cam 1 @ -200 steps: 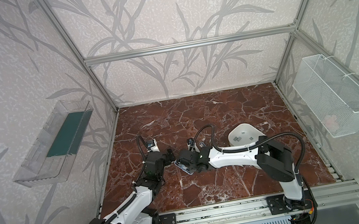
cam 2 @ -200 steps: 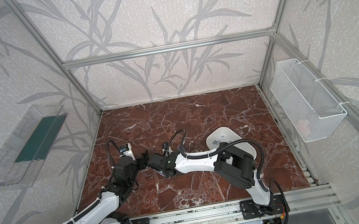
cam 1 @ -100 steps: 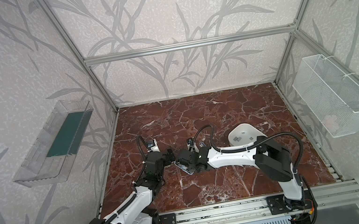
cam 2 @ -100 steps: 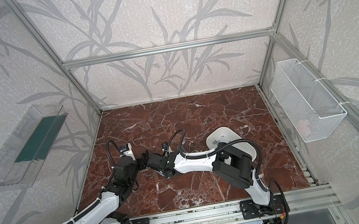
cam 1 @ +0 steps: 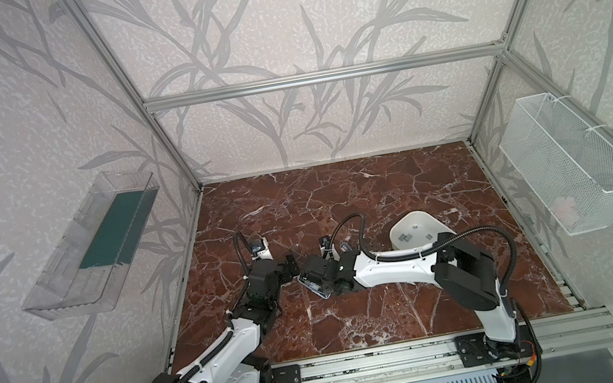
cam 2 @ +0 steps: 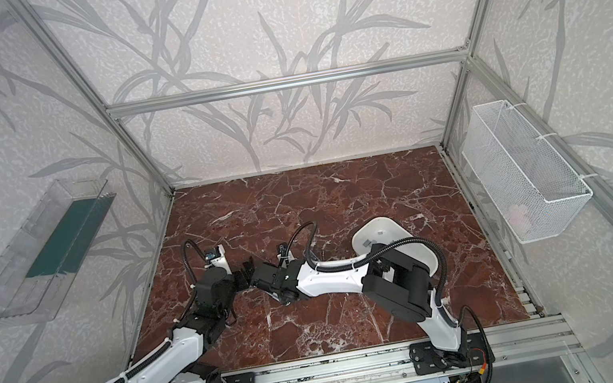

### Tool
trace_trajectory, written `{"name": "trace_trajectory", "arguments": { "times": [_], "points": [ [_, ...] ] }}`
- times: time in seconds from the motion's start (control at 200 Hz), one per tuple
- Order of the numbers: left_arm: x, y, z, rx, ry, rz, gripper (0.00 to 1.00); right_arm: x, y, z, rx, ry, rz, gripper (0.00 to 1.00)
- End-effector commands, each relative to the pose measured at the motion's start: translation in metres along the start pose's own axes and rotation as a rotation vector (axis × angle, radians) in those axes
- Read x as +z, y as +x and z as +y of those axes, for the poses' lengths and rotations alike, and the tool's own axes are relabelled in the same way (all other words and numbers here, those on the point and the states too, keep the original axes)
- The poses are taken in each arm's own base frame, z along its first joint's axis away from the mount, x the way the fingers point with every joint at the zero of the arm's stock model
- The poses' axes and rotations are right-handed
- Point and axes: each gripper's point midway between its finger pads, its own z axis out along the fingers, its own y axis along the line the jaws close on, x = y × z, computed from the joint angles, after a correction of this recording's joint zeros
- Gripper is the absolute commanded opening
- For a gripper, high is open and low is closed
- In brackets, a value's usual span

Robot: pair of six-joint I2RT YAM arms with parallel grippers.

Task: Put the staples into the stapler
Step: 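Lower the staple strip into the white stapler's channel with right gripper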

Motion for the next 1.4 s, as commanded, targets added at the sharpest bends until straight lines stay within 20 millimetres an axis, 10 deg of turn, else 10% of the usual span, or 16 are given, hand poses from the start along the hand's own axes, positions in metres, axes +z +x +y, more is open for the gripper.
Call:
{"name": "trace_trajectory", "arguments": {
  "times": [0.0, 1.395],
  "points": [
    [-0.001, 0.000, 0.000, -0.024, 0.008, -0.008, 0.99, 0.007, 0.009, -0.009, -0.015, 0.054, 0.004, 0.05],
    [0.000, 0.000, -0.002, -0.022, 0.014, -0.002, 0.99, 0.015, 0.033, -0.020, -0.029, 0.097, 0.064, 0.16]
  ]
}}
